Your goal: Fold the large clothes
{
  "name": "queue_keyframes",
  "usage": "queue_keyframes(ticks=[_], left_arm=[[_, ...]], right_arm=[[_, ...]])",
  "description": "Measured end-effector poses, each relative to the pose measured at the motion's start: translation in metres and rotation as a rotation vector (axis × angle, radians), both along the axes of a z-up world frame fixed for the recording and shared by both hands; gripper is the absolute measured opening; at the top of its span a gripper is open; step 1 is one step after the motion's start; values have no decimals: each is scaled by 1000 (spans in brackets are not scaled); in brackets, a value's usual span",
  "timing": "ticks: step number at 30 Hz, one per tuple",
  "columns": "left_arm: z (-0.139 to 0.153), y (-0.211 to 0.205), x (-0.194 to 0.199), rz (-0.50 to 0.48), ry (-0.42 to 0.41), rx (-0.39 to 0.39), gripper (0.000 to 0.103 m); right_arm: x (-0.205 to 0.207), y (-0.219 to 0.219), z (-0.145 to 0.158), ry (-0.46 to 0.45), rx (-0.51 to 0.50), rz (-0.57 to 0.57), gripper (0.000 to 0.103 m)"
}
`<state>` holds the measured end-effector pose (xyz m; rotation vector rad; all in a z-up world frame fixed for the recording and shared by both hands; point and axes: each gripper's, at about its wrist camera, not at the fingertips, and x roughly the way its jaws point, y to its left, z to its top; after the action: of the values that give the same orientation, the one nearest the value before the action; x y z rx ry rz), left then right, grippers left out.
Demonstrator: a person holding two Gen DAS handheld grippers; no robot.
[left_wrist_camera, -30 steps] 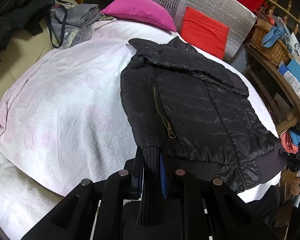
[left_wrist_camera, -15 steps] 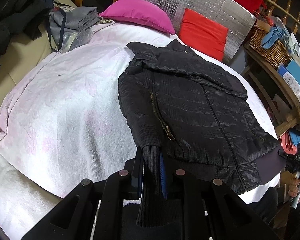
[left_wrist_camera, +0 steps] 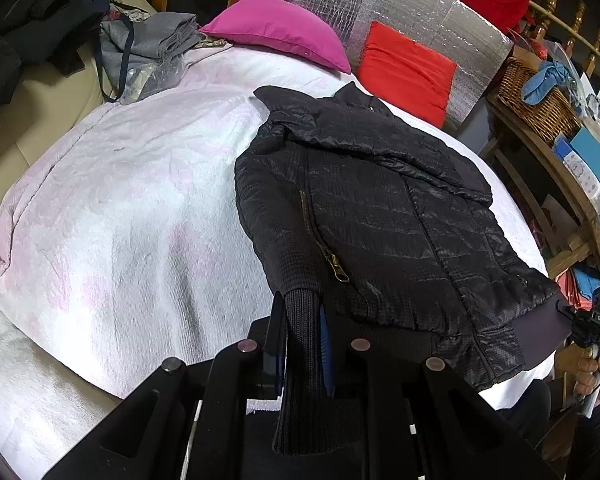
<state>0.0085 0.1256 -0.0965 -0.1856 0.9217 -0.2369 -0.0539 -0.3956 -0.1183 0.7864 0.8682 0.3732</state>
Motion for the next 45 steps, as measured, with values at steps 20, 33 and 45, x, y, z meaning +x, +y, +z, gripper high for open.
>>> queue_keyframes(ticks=[20, 33, 45], left_arm=[[4, -5, 9, -8, -25, 16, 15], [13, -3, 23, -12, -44, -25, 15], [56, -19, 56, -18, -117, -26, 15]], right_arm=[[19, 5, 17, -7, -24, 8, 8], [31, 1, 23, -29, -4, -13, 8], [65, -11, 50, -105, 29, -34, 8]])
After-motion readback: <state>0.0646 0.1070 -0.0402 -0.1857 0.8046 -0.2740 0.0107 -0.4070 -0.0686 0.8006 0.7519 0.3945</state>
